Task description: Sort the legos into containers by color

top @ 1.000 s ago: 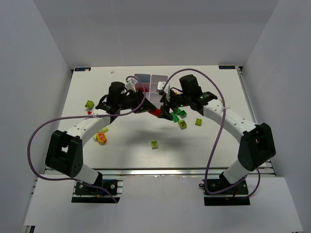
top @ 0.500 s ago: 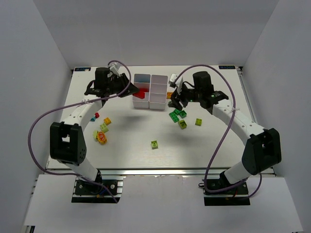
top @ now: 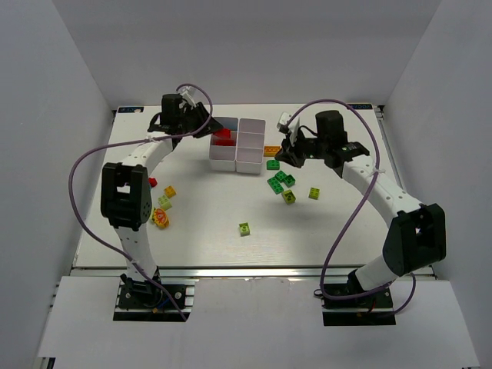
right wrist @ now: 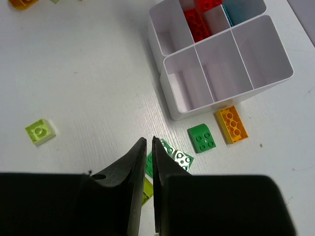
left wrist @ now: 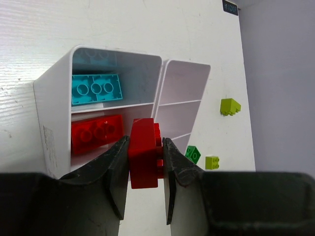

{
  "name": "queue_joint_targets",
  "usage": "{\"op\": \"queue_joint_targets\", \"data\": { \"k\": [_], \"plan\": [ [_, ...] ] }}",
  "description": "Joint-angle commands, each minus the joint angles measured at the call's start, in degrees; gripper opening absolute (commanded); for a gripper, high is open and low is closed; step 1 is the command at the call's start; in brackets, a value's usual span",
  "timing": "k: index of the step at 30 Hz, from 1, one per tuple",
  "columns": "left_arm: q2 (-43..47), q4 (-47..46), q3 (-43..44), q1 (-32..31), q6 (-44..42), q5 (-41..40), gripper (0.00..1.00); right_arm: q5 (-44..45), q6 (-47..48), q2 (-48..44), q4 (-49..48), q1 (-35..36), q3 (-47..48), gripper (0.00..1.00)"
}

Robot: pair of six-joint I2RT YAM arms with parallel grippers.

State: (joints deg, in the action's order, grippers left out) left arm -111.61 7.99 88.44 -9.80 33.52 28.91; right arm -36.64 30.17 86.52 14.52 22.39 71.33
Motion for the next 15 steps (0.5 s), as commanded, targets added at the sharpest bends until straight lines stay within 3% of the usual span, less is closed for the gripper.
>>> {"op": "queue_joint_targets", "data": {
  "k": [1, 15],
  "plan": [
    [-0.4, -3.0, 2.3, 0.4, 1.6, -0.1, 0.09, -1.6, -0.3, -0.9, 0.0, -0.8, -0.2, 0.15],
    [-2.2, -5.3, 0.1, 0.3, 2.4, 1.3, 0.11, -1.9, -0.6, -0.4, -0.1, -1.5, 0.2, 0.22]
  ]
}}
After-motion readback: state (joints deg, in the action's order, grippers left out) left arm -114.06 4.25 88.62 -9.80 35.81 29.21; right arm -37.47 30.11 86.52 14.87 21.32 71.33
